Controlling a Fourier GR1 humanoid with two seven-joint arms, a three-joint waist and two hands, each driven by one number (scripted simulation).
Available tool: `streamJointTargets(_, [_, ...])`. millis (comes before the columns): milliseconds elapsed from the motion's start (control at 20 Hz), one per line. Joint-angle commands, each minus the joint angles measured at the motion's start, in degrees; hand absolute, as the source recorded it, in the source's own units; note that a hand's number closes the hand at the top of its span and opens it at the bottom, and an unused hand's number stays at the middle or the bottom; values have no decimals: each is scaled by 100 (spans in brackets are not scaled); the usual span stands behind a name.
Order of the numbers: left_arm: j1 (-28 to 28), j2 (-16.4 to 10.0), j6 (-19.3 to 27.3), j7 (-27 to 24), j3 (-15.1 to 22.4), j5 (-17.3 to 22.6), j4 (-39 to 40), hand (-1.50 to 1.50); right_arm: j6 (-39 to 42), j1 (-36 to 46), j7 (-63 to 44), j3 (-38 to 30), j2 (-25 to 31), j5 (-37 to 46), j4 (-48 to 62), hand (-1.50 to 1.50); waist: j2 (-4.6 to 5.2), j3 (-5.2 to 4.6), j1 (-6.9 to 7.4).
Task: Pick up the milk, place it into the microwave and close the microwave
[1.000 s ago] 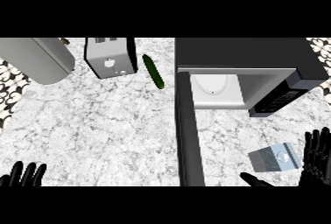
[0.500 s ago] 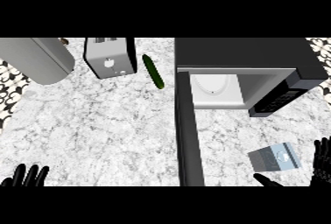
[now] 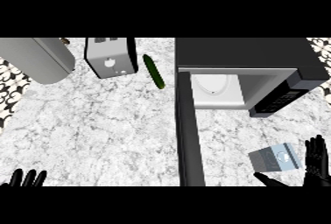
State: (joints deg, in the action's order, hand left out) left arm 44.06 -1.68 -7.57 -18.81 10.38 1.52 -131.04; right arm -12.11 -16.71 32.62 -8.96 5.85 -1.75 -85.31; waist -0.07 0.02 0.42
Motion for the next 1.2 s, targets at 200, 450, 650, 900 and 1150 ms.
streamJointTargets(200, [93, -85, -92, 108, -295, 309, -184, -150, 372, 412, 423, -471, 354, -156, 1099, -150, 0, -1, -4])
streamJointTargets(450, [157, -66, -193, -180, -293, 213, 29, -150, 357, 663, 818, -451, 239, -47, 1778, -150, -1, -1, -1])
streamJointTargets(650, [-104, 126, 48, -176, -3, -155, 221, -150, 550, 895, 1006, -413, 170, -81, 2377, -150, 3, 0, -10])
streamJointTargets(900, [238, -43, -180, -195, -146, 128, -36, -150, 1008, 1316, 1342, -540, 297, -253, 3205, -150, 2, 1, 14])
streamJointTargets(1150, [142, 106, -41, 79, -26, 89, -85, -150, 1003, 1412, 1940, -657, 242, -226, 3915, -150, 5, 3, 6])
